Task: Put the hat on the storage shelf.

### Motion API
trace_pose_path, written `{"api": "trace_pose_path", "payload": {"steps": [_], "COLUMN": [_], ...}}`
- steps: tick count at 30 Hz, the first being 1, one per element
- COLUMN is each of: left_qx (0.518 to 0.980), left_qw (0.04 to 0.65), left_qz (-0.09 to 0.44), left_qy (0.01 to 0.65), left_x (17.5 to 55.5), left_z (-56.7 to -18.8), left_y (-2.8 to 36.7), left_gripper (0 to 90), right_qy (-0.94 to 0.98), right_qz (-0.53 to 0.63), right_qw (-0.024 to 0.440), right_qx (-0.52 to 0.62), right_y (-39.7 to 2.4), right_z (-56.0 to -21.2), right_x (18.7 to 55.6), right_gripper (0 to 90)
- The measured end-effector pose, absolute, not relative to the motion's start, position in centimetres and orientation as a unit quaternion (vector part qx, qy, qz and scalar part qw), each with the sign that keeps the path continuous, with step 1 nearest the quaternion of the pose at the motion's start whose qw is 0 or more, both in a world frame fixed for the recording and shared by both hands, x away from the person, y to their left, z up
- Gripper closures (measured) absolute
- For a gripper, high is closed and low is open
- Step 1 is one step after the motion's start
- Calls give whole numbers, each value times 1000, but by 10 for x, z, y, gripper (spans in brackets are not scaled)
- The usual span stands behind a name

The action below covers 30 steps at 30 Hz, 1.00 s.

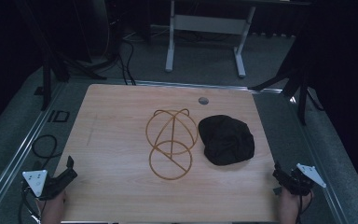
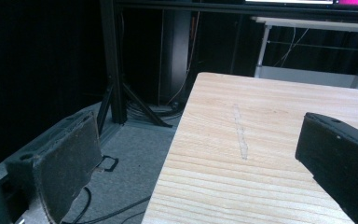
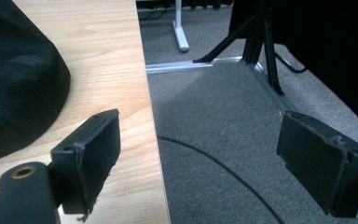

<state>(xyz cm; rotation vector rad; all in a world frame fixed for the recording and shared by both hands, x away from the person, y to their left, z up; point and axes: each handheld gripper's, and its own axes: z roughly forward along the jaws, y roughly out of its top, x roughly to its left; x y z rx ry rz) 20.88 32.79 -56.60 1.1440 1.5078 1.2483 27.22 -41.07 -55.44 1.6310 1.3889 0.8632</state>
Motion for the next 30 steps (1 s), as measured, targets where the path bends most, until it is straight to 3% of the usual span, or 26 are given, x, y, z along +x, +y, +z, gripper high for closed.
{"api": "trace_pose_path", "payload": {"steps": [8, 30], "left_qx": [459, 462], "left_qw": [423, 427], "left_qz": [496, 492], "left_qy": [603, 602], "left_x": [210, 210], "left_z": [-566, -566], "left_y": [328, 329], "left_gripper": [5, 5], "right_qy": [562, 660], "right_qz": [351, 447], "right_qw": [384, 312], "right_qx": [644, 517], "right_y": [-412, -361], "right_z": [-552, -464], "right_x": [276, 306], "right_gripper": [128, 128]}}
